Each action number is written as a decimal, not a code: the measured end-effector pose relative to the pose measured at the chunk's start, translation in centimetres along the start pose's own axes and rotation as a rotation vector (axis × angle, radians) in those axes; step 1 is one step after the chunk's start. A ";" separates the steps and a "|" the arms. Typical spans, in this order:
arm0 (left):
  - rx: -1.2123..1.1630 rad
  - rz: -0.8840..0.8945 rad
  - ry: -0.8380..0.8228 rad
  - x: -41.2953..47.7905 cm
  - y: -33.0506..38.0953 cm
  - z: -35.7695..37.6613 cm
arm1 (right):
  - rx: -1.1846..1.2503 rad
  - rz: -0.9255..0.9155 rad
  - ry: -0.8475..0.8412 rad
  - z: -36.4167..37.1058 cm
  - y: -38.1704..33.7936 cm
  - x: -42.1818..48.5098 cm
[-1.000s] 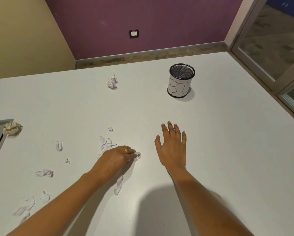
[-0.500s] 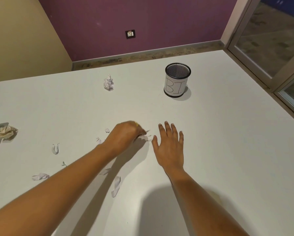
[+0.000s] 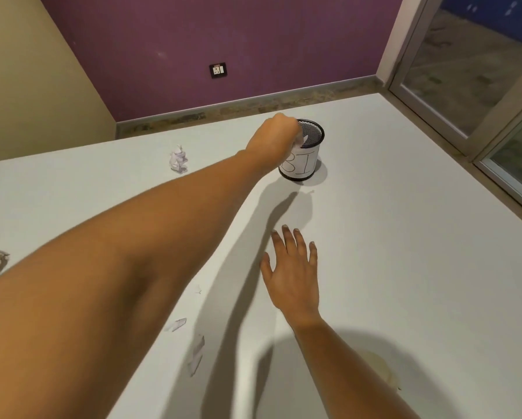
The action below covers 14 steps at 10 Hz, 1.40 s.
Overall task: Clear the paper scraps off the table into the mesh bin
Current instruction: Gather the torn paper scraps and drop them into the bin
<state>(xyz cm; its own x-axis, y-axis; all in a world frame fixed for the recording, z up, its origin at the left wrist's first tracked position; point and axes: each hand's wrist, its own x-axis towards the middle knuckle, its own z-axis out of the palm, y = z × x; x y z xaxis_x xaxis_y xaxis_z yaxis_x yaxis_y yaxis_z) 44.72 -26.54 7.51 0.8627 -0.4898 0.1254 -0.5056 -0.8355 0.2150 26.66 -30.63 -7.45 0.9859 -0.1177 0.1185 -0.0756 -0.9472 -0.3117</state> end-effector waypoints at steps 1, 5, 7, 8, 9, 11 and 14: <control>-0.027 -0.050 -0.003 2.3 0.8 -0.8 | -0.005 -0.009 -0.016 -0.3 0.0 0.0; 0.004 -0.132 0.022 3.3 1.0 0.5 | -0.069 -0.008 -0.015 -0.3 0.0 0.0; -0.122 -0.158 0.133 0.1 -0.4 1.8 | 0.003 0.007 -0.008 0.0 -0.1 0.0; -0.242 -0.187 0.177 -2.9 -1.4 2.6 | 0.001 0.011 -0.021 0.1 -0.1 0.0; -0.327 -0.255 0.127 -7.2 -3.8 3.4 | -0.041 0.011 -0.017 0.1 0.0 0.0; -0.374 -0.407 0.090 -15.7 -10.0 2.1 | -0.062 0.000 -0.041 0.1 0.0 0.0; -0.259 -0.474 -0.049 -23.7 -13.8 2.4 | -0.064 0.005 -0.065 -0.2 -0.1 0.1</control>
<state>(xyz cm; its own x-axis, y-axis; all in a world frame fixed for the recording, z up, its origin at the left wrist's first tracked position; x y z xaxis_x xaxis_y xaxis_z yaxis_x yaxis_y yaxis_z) 31.27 -3.95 -0.73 0.9920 -0.0904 -0.0876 -0.0390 -0.8823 0.4692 26.71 -30.64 -7.21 0.9929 -0.1052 0.0551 -0.0882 -0.9640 -0.2508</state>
